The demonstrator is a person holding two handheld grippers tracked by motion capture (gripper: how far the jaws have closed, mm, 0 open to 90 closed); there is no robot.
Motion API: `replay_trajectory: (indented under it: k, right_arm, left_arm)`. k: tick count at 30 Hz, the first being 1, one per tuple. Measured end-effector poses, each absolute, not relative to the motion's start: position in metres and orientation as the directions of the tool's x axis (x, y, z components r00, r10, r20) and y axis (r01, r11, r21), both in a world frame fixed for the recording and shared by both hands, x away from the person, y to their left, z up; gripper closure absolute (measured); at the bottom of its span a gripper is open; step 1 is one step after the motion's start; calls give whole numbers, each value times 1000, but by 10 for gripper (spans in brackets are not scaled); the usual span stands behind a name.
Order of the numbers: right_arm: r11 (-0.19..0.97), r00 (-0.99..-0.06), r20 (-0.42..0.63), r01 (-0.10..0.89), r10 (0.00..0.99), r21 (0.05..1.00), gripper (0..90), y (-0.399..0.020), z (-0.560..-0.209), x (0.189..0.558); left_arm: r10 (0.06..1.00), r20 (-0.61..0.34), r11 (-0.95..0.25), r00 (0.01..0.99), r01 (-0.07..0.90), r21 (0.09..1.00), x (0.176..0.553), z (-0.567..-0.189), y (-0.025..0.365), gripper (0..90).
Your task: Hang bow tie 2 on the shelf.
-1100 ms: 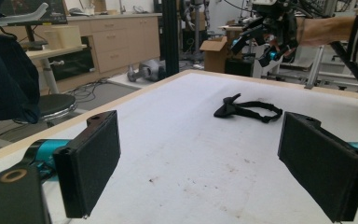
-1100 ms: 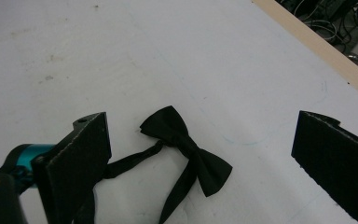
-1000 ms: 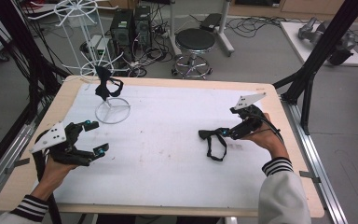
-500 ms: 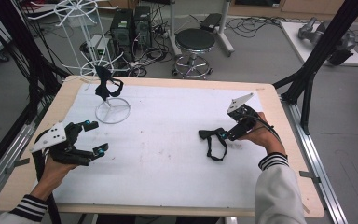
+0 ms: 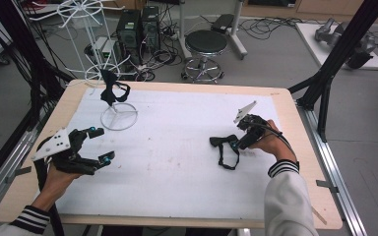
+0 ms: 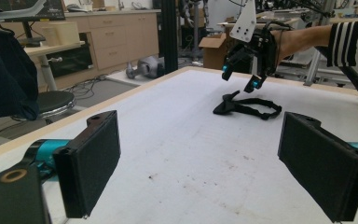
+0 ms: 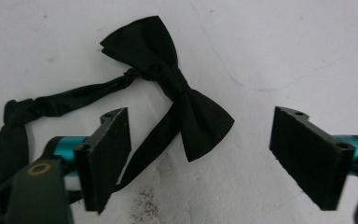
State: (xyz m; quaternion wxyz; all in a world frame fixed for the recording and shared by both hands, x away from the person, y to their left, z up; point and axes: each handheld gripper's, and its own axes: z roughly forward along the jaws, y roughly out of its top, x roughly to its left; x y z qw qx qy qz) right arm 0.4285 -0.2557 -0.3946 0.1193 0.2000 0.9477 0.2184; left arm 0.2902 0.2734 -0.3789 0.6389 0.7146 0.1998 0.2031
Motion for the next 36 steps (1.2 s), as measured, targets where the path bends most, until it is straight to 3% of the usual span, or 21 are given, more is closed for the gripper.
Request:
replay_trajectory:
  k: [12, 24, 31, 36]
  right_arm:
    - [857, -894, -159, 331, 419, 394, 348, -248, -402, 433]
    - [882, -902, -170, 324, 397, 341, 548, -244, -407, 435]
    - [891, -905, -170, 326, 391, 316, 684, -241, -412, 436]
    - [893, -906, -166, 326, 389, 311, 836, -239, -411, 435]
  left_arm:
    - [548, 38, -106, 835, 24, 994, 289, -378, 275, 134]
    - [543, 35, -105, 839, 26, 994, 289, -379, 275, 134]
    - [543, 36, -106, 839, 26, 994, 289, -378, 275, 134]
    - [543, 36, -109, 839, 27, 994, 289, -378, 274, 134]
